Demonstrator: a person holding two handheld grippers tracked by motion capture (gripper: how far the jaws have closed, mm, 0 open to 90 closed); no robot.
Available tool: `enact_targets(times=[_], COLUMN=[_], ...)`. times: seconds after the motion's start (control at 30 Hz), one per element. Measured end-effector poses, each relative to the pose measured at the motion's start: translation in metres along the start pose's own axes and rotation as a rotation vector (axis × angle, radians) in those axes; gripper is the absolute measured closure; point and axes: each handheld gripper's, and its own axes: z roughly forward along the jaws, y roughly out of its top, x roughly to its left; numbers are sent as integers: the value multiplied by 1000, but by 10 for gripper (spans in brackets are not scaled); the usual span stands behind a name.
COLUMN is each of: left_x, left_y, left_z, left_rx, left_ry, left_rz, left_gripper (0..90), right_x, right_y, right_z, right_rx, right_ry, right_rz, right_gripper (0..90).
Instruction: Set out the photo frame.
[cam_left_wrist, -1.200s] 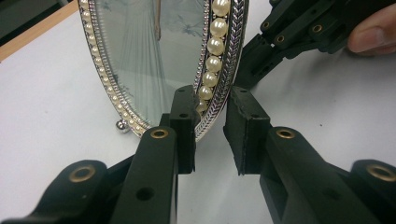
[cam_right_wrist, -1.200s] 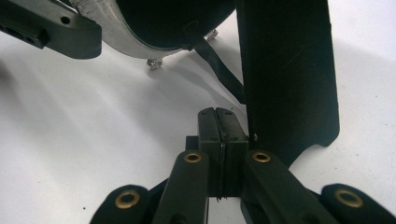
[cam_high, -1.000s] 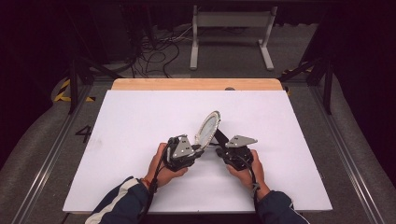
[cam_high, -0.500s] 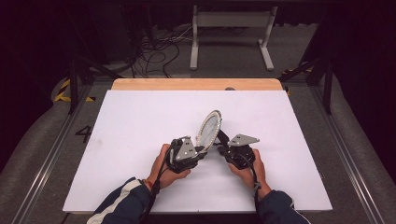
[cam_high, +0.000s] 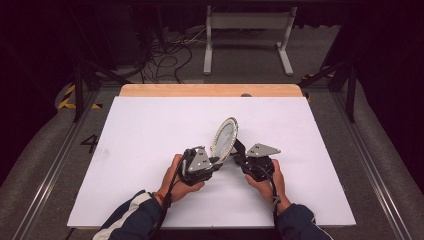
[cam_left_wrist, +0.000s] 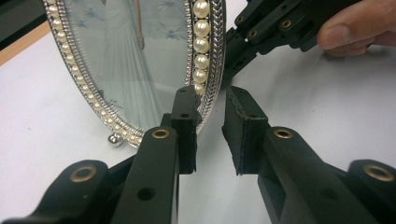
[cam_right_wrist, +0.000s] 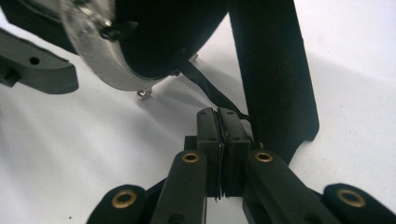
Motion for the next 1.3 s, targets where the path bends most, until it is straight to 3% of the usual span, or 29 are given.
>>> enact_targets(times=[0.33,0.53,0.67,0.77,1.0,1.07,1.3], left_x=[13,21,23,22,16,15,15], left_y=[-12,-23,-30,-39,-59,-65,-72], left_z=[-23,-36,-45,-50,-65,-72,-80], left_rx=[14,38,56,74,116,116,110], left_ry=[22,26,46,70,104,113,120], left_rz=[-7,-7,-11,-11,-45,-72,-102], left_gripper=[667,536,493,412,257,217,154], right_x=[16,26,28,30,37,38,37], right_y=[3,6,7,8,12,14,19], right_z=[-9,-13,-14,-13,-7,-3,13], right_rx=[-41,-56,-62,-64,-71,-69,-55], right_ry=[17,41,49,61,58,54,31], right_rz=[-28,-42,-37,-31,-10,17,101], right_gripper=[765,682,640,589,475,445,445])
